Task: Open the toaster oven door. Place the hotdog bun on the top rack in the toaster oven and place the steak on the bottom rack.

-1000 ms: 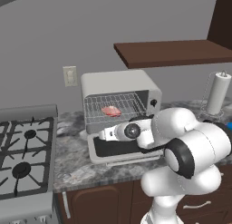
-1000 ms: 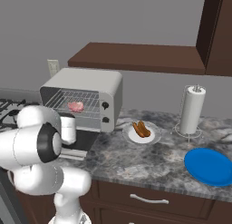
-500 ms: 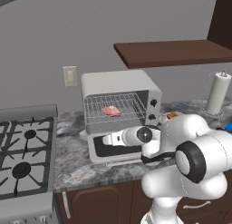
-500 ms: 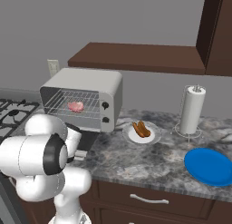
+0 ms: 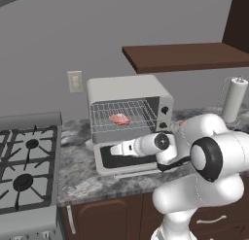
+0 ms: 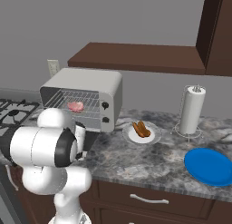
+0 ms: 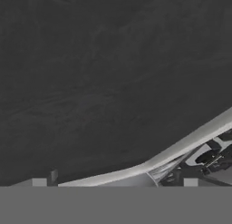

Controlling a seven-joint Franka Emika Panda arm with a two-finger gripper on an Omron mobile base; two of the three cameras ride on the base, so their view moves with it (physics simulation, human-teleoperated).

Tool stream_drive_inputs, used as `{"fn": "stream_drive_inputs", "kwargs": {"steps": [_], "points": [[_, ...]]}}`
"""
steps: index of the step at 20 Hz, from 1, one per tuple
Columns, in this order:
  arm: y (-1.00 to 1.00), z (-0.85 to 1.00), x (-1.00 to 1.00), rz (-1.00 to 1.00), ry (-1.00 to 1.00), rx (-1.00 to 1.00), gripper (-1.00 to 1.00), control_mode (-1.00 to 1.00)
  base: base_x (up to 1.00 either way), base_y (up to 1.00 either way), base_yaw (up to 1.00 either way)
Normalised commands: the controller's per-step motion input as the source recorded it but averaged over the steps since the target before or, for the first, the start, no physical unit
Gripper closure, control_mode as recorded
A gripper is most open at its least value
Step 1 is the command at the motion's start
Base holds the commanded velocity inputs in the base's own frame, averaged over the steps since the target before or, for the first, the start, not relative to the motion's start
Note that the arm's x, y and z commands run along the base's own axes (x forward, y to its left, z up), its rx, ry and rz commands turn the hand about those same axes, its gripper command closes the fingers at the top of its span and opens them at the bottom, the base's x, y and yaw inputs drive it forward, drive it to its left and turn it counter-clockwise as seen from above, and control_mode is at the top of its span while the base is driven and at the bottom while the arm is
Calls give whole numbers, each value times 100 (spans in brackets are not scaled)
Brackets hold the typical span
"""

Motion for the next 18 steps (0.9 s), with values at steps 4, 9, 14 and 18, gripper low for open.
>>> {"fn": "stream_drive_inputs", "kwargs": {"steps": [4, 9, 14, 18], "points": [[37, 71, 0, 0, 32, -11, -100, -100, 0, 0, 0], [38, 86, -10, 0, 12, -9, -100, -100, 0, 0, 0], [29, 82, -15, -2, 7, 1, -100, -100, 0, 0, 0], [15, 53, -16, -7, 16, 2, -100, -100, 0, 0, 0]]}}
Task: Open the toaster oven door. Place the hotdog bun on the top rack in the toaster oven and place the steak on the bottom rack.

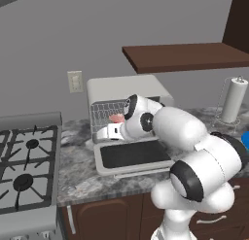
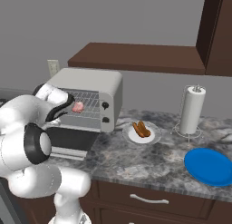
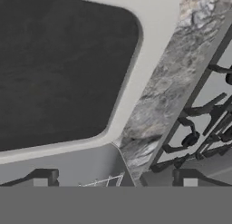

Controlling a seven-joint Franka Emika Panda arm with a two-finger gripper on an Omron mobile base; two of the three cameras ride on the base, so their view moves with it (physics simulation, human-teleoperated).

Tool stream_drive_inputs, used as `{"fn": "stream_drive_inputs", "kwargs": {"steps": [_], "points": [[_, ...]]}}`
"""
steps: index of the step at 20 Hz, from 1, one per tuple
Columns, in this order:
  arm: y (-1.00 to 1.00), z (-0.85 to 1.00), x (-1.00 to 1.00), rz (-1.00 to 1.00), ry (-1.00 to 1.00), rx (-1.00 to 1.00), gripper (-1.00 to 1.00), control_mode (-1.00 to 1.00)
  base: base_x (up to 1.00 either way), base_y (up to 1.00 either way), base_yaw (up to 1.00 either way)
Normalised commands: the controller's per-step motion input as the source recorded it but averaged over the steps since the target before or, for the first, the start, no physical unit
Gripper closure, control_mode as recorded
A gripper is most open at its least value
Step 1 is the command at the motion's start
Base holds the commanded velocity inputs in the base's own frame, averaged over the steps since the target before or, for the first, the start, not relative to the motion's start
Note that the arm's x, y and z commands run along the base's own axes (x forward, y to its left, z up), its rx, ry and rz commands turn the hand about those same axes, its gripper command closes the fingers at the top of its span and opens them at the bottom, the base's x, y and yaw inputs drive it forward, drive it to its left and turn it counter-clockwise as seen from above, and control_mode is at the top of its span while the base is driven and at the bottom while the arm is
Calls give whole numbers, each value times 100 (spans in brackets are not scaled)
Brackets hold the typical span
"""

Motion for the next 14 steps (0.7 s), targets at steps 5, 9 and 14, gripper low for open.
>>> {"fn": "stream_drive_inputs", "kwargs": {"steps": [5, 9, 14], "points": [[11, 65, -2, -16, 9, -1, -100, -100, 0, 0, 0], [4, 54, 0, -4, 4, -18, -100, -100, 0, 0, 0], [0, 37, 1, 0, 0, -29, -100, -100, 0, 0, 0]]}}
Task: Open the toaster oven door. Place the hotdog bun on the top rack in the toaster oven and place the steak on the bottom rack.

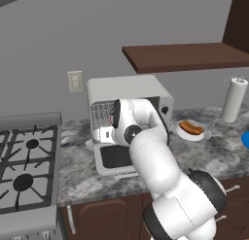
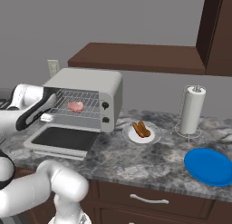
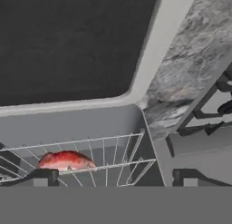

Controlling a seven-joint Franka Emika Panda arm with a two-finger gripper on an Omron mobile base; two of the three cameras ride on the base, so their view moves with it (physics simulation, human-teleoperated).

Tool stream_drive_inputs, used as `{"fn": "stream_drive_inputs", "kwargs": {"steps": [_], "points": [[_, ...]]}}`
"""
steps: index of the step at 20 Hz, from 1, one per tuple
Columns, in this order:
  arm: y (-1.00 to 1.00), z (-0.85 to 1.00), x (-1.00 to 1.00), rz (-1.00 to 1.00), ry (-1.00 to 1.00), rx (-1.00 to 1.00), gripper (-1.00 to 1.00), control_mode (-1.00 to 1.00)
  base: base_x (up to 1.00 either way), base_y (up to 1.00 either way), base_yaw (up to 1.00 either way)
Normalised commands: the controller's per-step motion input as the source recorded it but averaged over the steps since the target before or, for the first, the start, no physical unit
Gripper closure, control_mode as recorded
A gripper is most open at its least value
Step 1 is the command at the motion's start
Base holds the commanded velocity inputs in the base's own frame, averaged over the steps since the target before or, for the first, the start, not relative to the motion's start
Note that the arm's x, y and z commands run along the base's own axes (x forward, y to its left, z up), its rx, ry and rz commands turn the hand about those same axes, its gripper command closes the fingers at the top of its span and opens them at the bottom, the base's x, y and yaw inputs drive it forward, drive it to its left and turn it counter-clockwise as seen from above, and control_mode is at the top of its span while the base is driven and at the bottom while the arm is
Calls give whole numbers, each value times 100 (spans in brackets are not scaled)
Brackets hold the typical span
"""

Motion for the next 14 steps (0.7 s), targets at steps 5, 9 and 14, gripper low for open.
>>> {"fn": "stream_drive_inputs", "kwargs": {"steps": [5, 9, 14], "points": [[0, 51, 2, 0, 16, -29, -100, -100, 0, 0, 0], [0, 56, 6, 0, 19, -23, -100, -100, 0, 0, 0], [9, 49, 8, -6, 9, -35, -100, -100, 0, 0, 0]]}}
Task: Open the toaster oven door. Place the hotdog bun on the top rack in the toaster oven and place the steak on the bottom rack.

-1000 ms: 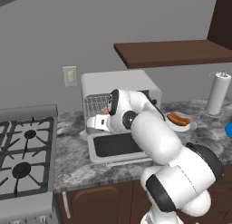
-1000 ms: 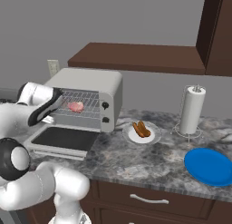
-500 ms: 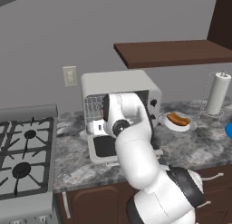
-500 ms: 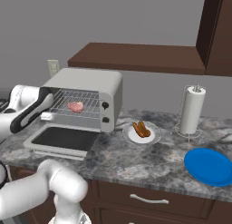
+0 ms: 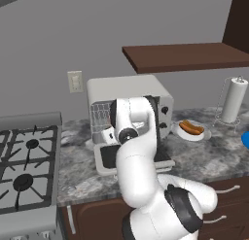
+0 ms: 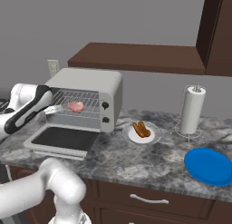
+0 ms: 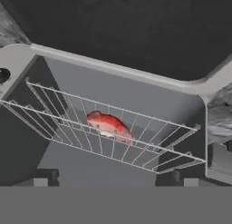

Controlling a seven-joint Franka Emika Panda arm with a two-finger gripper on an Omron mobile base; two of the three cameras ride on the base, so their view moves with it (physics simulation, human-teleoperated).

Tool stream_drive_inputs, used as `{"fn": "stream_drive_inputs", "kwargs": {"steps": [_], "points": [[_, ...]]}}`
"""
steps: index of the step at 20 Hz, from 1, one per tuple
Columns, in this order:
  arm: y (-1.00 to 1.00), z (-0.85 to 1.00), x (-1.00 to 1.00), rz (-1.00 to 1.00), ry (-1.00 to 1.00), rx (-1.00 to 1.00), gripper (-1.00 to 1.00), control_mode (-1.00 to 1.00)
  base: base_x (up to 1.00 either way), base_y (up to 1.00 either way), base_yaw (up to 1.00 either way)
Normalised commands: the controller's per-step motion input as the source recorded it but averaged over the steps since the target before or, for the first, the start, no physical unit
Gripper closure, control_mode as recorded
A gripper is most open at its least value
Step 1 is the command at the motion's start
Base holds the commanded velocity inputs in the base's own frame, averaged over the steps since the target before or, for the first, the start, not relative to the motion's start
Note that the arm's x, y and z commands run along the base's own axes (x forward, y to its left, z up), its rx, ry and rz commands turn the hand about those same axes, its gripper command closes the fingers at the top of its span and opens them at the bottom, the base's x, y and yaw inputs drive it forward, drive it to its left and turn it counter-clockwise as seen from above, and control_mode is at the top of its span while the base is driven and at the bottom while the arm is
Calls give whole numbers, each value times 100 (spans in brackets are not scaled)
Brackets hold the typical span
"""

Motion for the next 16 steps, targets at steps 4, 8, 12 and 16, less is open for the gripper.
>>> {"fn": "stream_drive_inputs", "kwargs": {"steps": [4, 8, 12, 16], "points": [[17, 34, 4, -7, 10, -38, -100, -100, 0, 0, 0], [24, 31, 0, -6, 18, -32, -100, -100, 0, 0, 0], [16, 30, 0, -3, 29, -23, -100, -100, 0, 0, 0], [18, 23, -2, 0, 37, -11, -100, -100, 0, 0, 0]]}}
